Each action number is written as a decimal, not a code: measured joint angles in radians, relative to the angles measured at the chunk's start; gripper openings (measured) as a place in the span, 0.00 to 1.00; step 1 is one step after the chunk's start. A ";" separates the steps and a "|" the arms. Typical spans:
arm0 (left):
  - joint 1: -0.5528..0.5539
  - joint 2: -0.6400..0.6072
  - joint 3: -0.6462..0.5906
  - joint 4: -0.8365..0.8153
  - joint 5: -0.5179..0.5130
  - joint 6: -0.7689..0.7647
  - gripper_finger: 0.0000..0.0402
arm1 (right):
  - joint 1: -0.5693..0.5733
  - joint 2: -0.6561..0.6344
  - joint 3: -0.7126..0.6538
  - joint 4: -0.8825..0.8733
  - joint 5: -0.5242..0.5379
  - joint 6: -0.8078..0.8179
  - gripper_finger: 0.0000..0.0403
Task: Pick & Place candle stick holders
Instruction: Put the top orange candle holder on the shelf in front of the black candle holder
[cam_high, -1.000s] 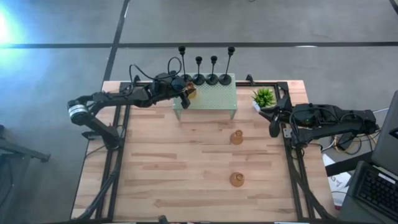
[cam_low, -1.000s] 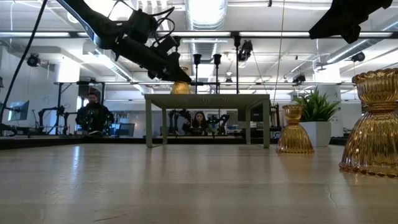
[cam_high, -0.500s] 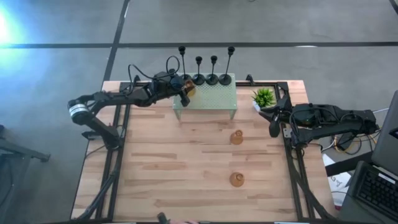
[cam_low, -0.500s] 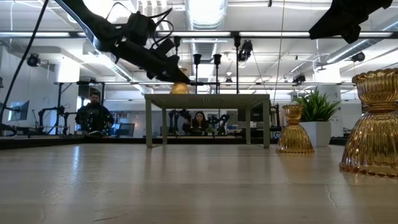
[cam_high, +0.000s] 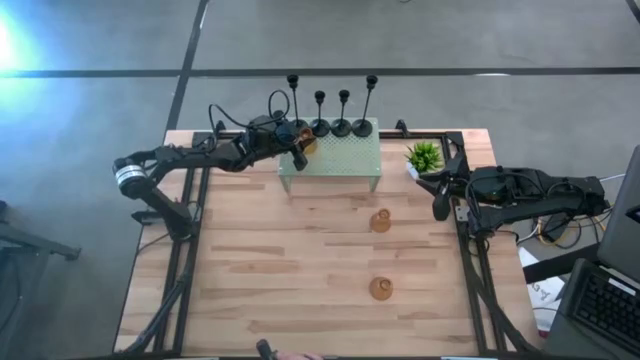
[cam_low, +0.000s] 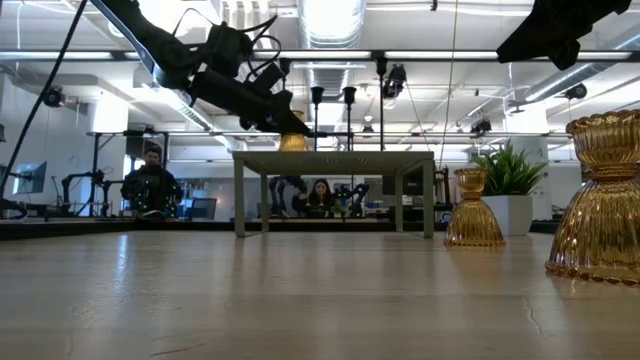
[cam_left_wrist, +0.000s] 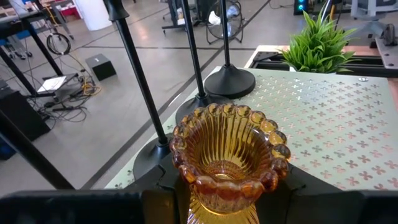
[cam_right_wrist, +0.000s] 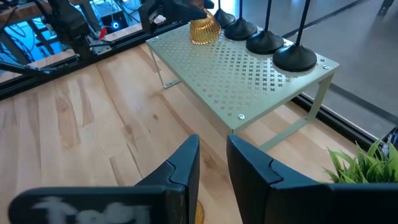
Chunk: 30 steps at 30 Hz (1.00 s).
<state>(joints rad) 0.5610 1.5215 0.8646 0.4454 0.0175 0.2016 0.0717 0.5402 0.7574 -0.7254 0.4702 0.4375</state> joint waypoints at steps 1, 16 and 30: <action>0.000 0.000 0.000 0.000 0.000 0.000 0.31 | 0.000 0.000 0.000 0.000 0.000 0.000 0.18; 0.000 0.000 0.000 0.004 0.018 -0.011 0.31 | 0.000 0.000 0.000 0.000 0.000 0.000 0.21; -0.001 0.002 0.016 0.006 0.076 -0.023 0.31 | 0.000 0.000 0.000 0.000 0.000 0.000 0.19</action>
<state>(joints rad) 0.5601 1.5238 0.8803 0.4512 0.0936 0.1788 0.0718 0.5400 0.7574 -0.7254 0.4702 0.4377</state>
